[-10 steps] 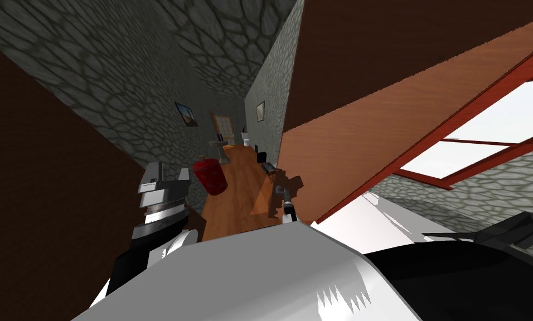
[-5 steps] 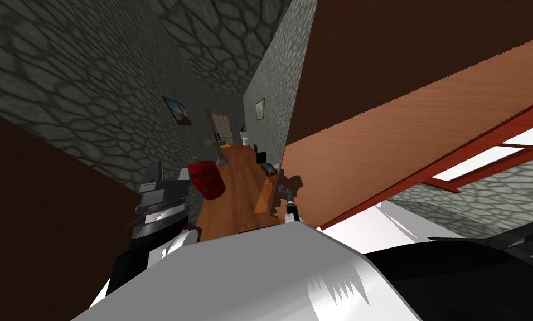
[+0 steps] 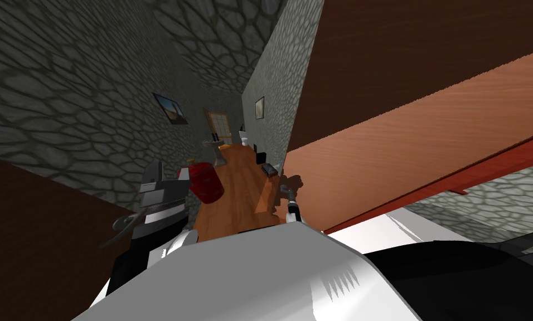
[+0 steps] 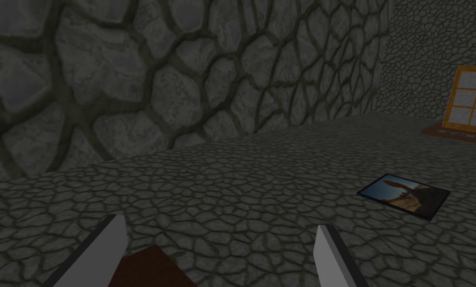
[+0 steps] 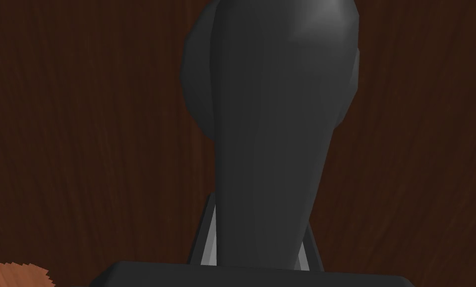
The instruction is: Push the door open
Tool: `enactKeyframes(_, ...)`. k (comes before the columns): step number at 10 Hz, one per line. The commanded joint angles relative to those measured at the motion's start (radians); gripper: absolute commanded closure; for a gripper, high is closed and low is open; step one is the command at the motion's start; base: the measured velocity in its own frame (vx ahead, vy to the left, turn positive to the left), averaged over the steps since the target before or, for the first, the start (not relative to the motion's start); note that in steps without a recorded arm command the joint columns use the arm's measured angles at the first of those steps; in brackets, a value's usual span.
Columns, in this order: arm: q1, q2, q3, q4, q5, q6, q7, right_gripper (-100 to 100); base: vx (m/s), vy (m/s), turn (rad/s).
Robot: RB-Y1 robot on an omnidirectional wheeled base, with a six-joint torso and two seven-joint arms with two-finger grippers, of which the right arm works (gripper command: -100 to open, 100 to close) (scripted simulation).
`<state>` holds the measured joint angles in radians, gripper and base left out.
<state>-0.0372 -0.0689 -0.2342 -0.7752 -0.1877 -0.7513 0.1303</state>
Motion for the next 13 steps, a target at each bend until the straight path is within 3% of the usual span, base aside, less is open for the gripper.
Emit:
enactKeyframes(1, -0.004, -0.014, -0.025, 0.002, -0.012, -0.009, 0.006, 100, 0.177, 0.043, -0.064)
enactKeyframes(7, -0.003, -0.01, -0.09, 0.003, -0.048, -0.013, 0.027, 100, 0.195, 0.038, -0.063)
enactKeyframes(13, -0.002, 0.017, -0.147, 0.004, -0.08, -0.016, 0.045, 100, 0.201, 0.034, -0.072)
